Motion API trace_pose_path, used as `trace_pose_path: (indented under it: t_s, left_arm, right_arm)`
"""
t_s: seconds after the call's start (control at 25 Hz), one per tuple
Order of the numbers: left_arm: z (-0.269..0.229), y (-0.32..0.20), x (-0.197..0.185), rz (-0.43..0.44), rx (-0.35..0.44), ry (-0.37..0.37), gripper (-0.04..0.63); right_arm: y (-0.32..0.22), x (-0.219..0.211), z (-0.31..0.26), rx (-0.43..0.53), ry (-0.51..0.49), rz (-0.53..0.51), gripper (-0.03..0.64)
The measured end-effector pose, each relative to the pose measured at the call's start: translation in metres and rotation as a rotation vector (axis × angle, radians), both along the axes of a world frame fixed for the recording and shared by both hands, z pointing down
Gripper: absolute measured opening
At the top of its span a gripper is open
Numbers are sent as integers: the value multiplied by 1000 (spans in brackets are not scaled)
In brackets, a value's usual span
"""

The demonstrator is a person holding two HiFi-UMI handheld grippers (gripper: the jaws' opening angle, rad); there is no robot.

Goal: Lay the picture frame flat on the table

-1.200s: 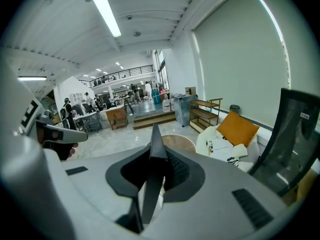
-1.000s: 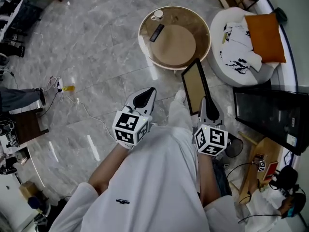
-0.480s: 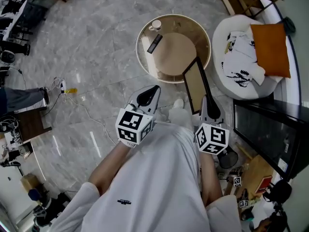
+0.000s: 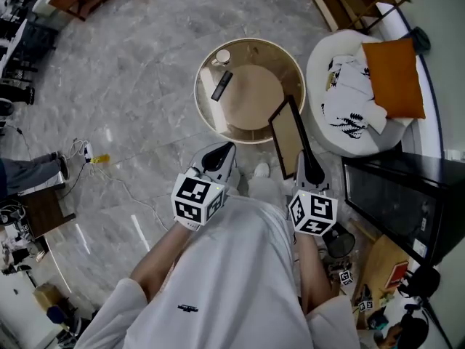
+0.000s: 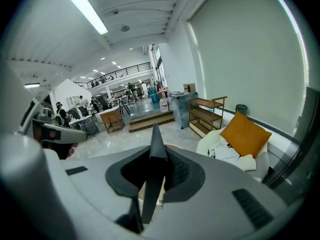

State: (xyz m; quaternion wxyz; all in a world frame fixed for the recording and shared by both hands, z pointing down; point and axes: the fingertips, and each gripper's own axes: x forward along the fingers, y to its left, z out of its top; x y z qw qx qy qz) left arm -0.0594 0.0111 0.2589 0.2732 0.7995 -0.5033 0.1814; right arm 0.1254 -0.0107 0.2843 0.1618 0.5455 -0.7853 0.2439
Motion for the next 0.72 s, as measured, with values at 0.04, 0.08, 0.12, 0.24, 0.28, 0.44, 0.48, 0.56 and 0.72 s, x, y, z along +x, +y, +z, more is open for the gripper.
trace_pose_path:
  t_s: [0.04,0.08,0.12,0.24,0.28,0.44,0.48,0.56,0.72]
  left_arm:
    - [-1,-5,0,8,2,0,5]
    - [-1,-11,-1,14,7,1,5]
    - [0,-17,-2,19,12,3,5]
    - [5,-25,-5,28,10,2,5]
    - [6,-25,-6,30,5,0,3]
    - [11,-27,-7,30,-7,27,3]
    - [13,-28,-7,29,-10,30,4]
    - [16,-30,-8,26,-9,33,5]
    - [25,-39,-6,26,-5,36,5]
  right_arm:
    - [-3,1,-1,2,3,9,51]
    - [-8,2,-1,4,6,16,51]
    - [-12,2,1,5,8,23,51]
    - [-21,1,7,1,13,37,51]
    - [-22,1,9,-2,13,40,51]
    - [-27,-4,15,-9,15,48,51]
    - [-28,-6,17,-11,15,48,51]
    - [-29,-8,20,-16,18,50,51]
    - [-39,-7,30,-18,17,56,51]
